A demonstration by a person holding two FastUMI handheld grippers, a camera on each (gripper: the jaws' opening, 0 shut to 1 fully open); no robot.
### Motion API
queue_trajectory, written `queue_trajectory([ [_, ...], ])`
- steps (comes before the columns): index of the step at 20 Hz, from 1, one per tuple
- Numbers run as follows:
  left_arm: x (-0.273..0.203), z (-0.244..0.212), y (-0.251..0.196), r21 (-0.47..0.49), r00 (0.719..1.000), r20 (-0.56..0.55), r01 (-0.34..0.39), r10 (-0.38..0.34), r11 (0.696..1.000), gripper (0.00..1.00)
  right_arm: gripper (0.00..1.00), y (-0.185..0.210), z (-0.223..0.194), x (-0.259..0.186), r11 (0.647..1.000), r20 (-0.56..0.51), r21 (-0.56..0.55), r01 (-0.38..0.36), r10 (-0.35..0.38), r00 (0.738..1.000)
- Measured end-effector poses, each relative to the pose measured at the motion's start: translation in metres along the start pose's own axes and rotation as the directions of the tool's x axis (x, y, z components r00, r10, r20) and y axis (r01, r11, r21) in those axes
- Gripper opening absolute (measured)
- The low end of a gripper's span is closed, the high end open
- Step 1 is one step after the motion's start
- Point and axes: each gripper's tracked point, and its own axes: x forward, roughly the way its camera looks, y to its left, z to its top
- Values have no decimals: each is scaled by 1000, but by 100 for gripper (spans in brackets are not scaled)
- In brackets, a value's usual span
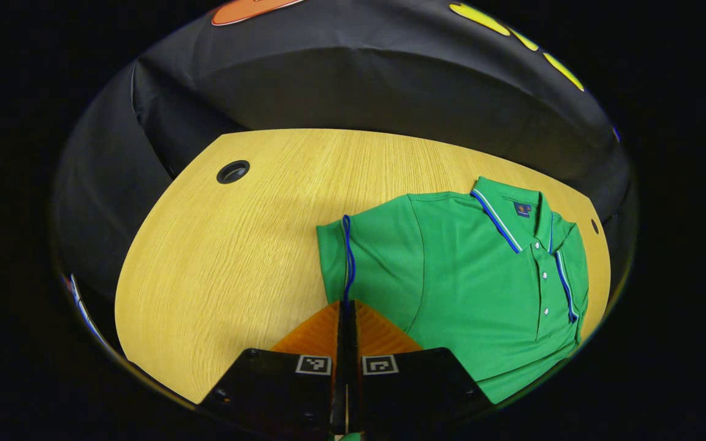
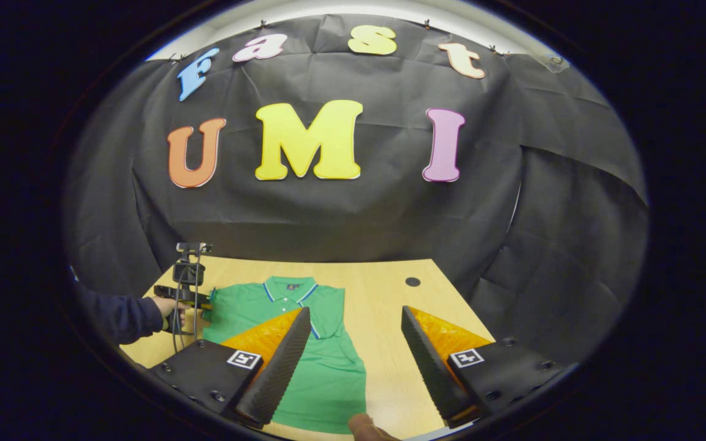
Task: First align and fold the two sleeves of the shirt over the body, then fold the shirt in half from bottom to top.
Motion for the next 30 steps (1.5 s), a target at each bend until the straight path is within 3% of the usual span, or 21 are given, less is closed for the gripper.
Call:
queue_trajectory([
  [1, -3, 3, -1, 2, 1000, 11, 3, -3, 1000, 4, 96, -2, 1, -2, 1000, 3, 3, -1, 1, 1000],
  [2, -7, 7, -3, 8, 1000, 25, 3, -4, 1000, 11, 96, -5, 1, -3, 1000, 5, 4, 1, -1, 1000],
  [3, -12, 12, -5, 22, 999, 37, -1, 0, 1000, 4, 96, -7, 0, -3, 1000, 6, 8, 0, 0, 1000],
  [10, -37, 37, -54, 147, 993, 108, 36, -52, 988, 4, 96, -22, -3, -4, 1000, 5, 26, 8, -8, 1000],
  [18, -38, 22, -110, 292, 991, 94, 63, -95, 954, 4, 96, -42, -19, -7, 998, -18, 13, 54, -54, 998],
  [21, -32, 20, -112, 308, 993, 92, 40, -72, 951, 4, 96, -46, -26, -10, 998, -32, 4, 61, -61, 998],
  [25, -33, 17, -118, 278, 991, 88, 73, -101, 958, 4, 95, -49, -31, -10, 997, -36, -16, 70, -70, 997],
  [27, -41, 18, -124, 244, 984, 101, 116, -144, 963, 9, 96, -49, -33, -11, 998, -40, -19, 67, -67, 997],
  [28, -46, 20, -126, 225, 980, 115, 132, -161, 965, 24, 96, -49, -33, -11, 998, -42, -18, 65, -65, 997],
  [29, -52, 21, -126, 213, 978, 128, 137, -166, 967, 25, 96, -48, -33, -9, 998, -43, -16, 61, -62, 997],
  [30, -58, 23, -124, 201, 976, 141, 136, -166, 970, 37, 96, -47, -31, -8, 998, -41, -15, 56, -57, 998],
])
